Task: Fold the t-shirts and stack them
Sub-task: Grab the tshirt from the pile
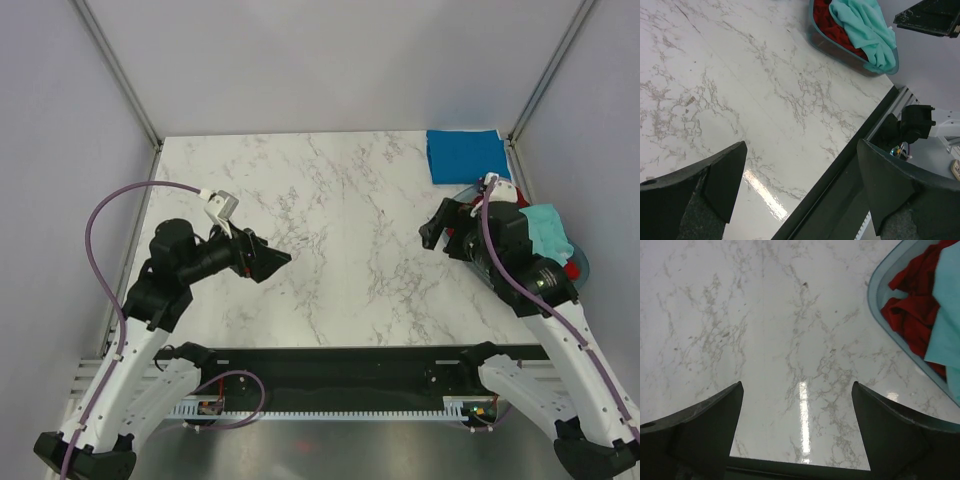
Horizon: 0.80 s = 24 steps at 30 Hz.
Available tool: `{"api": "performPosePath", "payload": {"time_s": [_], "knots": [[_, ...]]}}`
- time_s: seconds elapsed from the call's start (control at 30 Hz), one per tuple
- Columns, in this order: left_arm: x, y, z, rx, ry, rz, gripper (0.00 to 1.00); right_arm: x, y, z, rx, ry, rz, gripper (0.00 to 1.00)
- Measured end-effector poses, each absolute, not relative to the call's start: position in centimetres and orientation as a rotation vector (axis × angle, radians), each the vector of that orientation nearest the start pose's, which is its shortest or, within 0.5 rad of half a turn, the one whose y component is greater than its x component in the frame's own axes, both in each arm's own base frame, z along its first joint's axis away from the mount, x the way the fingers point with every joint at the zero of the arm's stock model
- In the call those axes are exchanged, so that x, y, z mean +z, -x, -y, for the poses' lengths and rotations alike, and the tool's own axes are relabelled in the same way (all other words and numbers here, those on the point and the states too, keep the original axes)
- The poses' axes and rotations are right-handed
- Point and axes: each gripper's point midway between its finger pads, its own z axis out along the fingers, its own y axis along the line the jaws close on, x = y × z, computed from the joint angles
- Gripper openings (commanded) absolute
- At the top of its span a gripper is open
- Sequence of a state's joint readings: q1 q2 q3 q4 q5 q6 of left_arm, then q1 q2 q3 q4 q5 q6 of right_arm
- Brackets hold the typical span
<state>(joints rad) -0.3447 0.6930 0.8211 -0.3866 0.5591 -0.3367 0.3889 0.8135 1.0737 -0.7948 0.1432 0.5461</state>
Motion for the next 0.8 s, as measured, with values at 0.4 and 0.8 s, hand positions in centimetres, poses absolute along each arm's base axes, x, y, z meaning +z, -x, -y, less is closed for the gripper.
{"api": "performPosePath", "payload": {"time_s": [0.4, 0.8], "knots": [[27.1, -20.7, 18.0, -0.95, -0.387, -1.883, 0.95, 20.7, -32.2, 1.2, -0.338, -0.644, -2.226, 0.97], [25.7, -21.3, 18.2, -0.952, -0.377, -1.938, 0.93, 16.9, -30.7, 11.6, -0.585, -0.969, -2.194, 0.76]]}}
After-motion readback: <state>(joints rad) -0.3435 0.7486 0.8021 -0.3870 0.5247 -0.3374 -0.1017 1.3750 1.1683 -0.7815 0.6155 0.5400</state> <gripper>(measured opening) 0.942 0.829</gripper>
